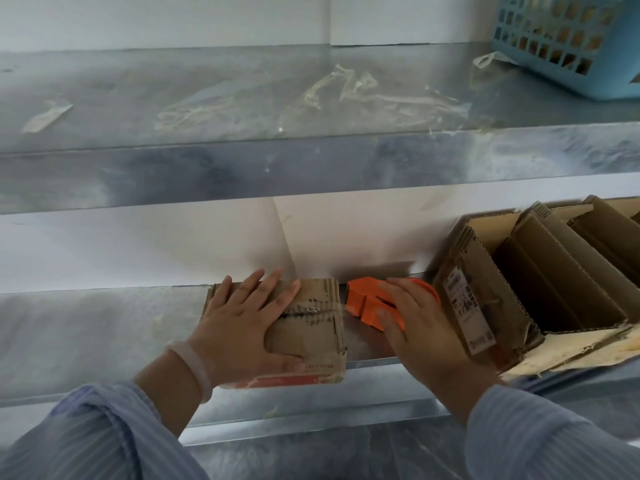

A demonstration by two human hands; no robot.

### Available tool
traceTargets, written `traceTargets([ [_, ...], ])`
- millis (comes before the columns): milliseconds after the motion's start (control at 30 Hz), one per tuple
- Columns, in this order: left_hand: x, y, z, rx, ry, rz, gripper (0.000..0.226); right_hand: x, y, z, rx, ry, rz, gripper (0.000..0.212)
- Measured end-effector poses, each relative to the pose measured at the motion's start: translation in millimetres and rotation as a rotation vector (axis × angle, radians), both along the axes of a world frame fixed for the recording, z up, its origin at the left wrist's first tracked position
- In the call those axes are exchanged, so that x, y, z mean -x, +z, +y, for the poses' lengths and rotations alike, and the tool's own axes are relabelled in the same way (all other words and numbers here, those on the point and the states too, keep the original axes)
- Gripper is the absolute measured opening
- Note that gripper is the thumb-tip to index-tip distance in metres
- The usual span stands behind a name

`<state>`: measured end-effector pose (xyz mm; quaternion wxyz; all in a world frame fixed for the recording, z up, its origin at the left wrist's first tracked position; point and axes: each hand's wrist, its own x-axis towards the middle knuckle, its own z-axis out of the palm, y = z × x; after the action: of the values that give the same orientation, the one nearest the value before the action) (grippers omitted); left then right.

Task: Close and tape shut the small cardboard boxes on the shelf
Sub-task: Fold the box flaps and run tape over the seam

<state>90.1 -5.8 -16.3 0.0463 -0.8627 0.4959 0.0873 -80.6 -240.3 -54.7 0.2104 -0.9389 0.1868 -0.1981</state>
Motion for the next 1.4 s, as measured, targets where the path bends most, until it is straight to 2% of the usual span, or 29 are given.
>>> traceTargets([
  [33,0,0,0,0.008,0.001,0.004,0.105,-9,10,14,-0.285,-0.019,0.010,0.027],
  [67,0,-1,0,0.014,0.000,0.006,0.105,-21,17,26,-0.573,-0.052,0.042,0.029],
  [100,0,-1,0,0.016,-0.002,0.004,0.105,-31,20,35,-0.797,-0.102,0.080,0.039],
  [167,0,-2,1,0.019,-0.001,-0.001,0.104,-46,20,47,-1.104,-0.197,0.165,0.053],
  [233,1,-1,0,0.017,0.007,0.001,0.103,-49,19,53,-1.291,-0.216,0.160,0.052],
  [367,1,0,0,0.010,0.003,0.005,0.101,-48,15,53,-1.468,-0.170,0.065,0.024],
  [467,1,1,1,0.020,0.000,0.007,0.101,-47,18,54,-1.575,-0.133,0.008,0.026],
  [567,1,3,2,0.009,0.002,0.022,0.102,-44,21,57,-1.637,-0.140,-0.029,0.062],
  [600,0,3,2,0.008,0.002,0.023,0.102,-43,20,59,-1.659,-0.137,-0.042,0.068],
  [700,-1,3,2,0.012,0.006,0.034,0.106,-42,14,62,-1.693,-0.167,-0.076,0.073],
  [800,-4,8,2,0.135,0.050,0.175,0.108,-42,6,69,-1.710,-0.242,-0.112,0.073],
  [833,-5,9,4,0.243,0.103,0.272,0.104,-41,3,71,-1.715,-0.282,-0.123,0.072],
  [900,-2,11,10,0.561,0.264,0.472,0.072,-38,-1,76,-1.683,-0.341,-0.124,0.065],
  [967,0,12,20,0.897,0.483,0.480,0.043,-36,-3,78,-1.630,-0.360,-0.110,0.050],
  [1033,-3,13,27,1.172,0.775,0.521,0.039,-40,-4,76,-1.540,-0.387,-0.109,0.033],
  [1133,-12,12,32,1.446,1.117,0.972,0.043,-48,7,74,-1.299,-0.431,-0.095,0.013],
  [1167,-13,12,34,1.481,1.166,1.114,0.044,-51,11,73,-1.241,-0.432,-0.072,0.008],
  [1200,-12,13,36,1.487,1.188,1.201,0.043,-53,16,72,-1.198,-0.438,-0.047,0.012],
  [1267,-10,14,38,1.468,1.178,1.288,0.038,-55,28,73,-1.260,-0.459,-0.055,0.023],
  [1333,-4,14,41,1.355,1.121,1.349,0.033,-60,36,78,-1.240,-0.426,-0.048,0.025],
  [1400,2,12,42,1.176,1.064,1.378,0.044,-64,37,86,-1.132,-0.330,0.016,0.025],
])
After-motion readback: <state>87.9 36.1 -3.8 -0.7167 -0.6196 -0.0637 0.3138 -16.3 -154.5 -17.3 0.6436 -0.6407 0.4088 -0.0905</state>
